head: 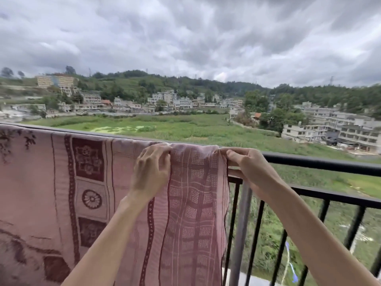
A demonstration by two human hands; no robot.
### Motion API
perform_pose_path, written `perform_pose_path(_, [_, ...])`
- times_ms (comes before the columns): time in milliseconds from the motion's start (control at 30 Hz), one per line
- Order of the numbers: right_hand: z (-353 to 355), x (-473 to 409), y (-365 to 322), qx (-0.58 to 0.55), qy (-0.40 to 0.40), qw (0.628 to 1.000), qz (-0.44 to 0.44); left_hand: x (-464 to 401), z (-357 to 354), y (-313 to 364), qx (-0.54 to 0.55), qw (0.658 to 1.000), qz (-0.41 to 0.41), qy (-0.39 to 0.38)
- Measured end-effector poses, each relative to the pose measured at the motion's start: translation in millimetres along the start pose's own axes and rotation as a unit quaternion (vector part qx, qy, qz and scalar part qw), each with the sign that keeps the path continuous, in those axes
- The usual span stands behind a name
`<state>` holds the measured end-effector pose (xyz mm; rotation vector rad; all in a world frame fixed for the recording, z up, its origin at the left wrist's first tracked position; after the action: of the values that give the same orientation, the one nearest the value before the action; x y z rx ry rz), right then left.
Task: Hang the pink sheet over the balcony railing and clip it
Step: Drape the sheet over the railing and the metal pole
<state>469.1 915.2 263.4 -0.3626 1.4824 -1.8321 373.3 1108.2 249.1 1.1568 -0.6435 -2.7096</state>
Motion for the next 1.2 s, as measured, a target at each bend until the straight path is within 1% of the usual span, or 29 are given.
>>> perform_pose_path(67, [-11, -11, -9, -0.037, -0.050, 0.998, 0.002, 12, -17, 37, 0.016, 0.999, -0.032, -0.020])
perform_pose_path(133, [-19, -21, -17, -0.063, -0.092, 0.994, 0.000, 15, -30, 62, 0.016, 0.999, -0.026, -0.023])
perform_pose_path(200, [-25, -29, -24, -0.069, -0.101, 0.992, 0.013, 11, -36, 68, 0.004, 1.000, 0.009, -0.021])
perform_pose_path(267, [-27, -33, -28, -0.046, -0.098, 0.993, 0.049, 9, -36, 61, -0.010, 0.999, 0.044, -0.006])
perform_pose_path(333, [-37, -39, -33, -0.005, -0.094, 0.991, 0.092, 7, -23, 45, -0.005, 0.999, 0.046, 0.021])
perform_pose_path(367, [-39, -40, -36, 0.037, -0.089, 0.989, 0.115, 6, -17, 41, 0.007, 0.999, 0.041, 0.033])
perform_pose_path(400, [-40, -42, -40, 0.104, -0.078, 0.982, 0.135, 6, -11, 37, 0.026, 0.998, 0.034, 0.039])
perform_pose_path(433, [-41, -44, -43, 0.190, -0.067, 0.968, 0.149, 5, -5, 36, 0.048, 0.998, 0.027, 0.041])
perform_pose_path(500, [-49, -49, -47, 0.366, -0.057, 0.914, 0.168, 1, 11, 39, 0.087, 0.995, 0.021, 0.036])
perform_pose_path(533, [-58, -53, -50, 0.422, -0.055, 0.888, 0.174, -1, 21, 39, 0.107, 0.994, 0.024, 0.030])
perform_pose_path(567, [-65, -56, -53, 0.451, -0.049, 0.873, 0.179, -4, 28, 41, 0.126, 0.991, 0.026, 0.022])
perform_pose_path(633, [-74, -64, -60, 0.452, -0.023, 0.871, 0.192, -9, 35, 45, 0.145, 0.989, 0.019, 0.006])
perform_pose_path(700, [-76, -73, -66, 0.438, -0.005, 0.875, 0.205, -14, 36, 50, 0.135, 0.991, 0.009, -0.003])
perform_pose_path(767, [-75, -87, -66, 0.425, -0.007, 0.881, 0.209, -19, 41, 50, 0.121, 0.993, 0.006, 0.008])
perform_pose_path(867, [-80, -100, -71, 0.401, -0.046, 0.886, 0.230, -26, 52, 51, 0.088, 0.996, 0.007, 0.020])
perform_pose_path(1000, [-90, -114, -72, 0.338, -0.132, 0.901, 0.239, -33, 64, 58, 0.024, 0.998, 0.029, 0.055])
perform_pose_path(1100, [-93, -126, -70, 0.305, -0.145, 0.907, 0.252, -32, 68, 65, -0.014, 0.996, 0.046, 0.077])
perform_pose_path(1133, [-94, -129, -70, 0.291, -0.147, 0.912, 0.248, -32, 67, 68, -0.031, 0.995, 0.052, 0.080])
perform_pose_path(1200, [-100, -134, -67, 0.244, -0.175, 0.930, 0.213, -29, 68, 70, -0.058, 0.992, 0.068, 0.086])
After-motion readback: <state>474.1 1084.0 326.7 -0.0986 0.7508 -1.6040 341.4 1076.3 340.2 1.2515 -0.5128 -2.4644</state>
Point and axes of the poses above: each hand's wrist, its own x-axis away from the middle knuckle, its own z-axis out of the back of the hand, y = z × x, the point moved 7 cm from there along -x, towards the middle knuckle, and after that the axes turned 13 degrees about -y, right-handed, at the moved point
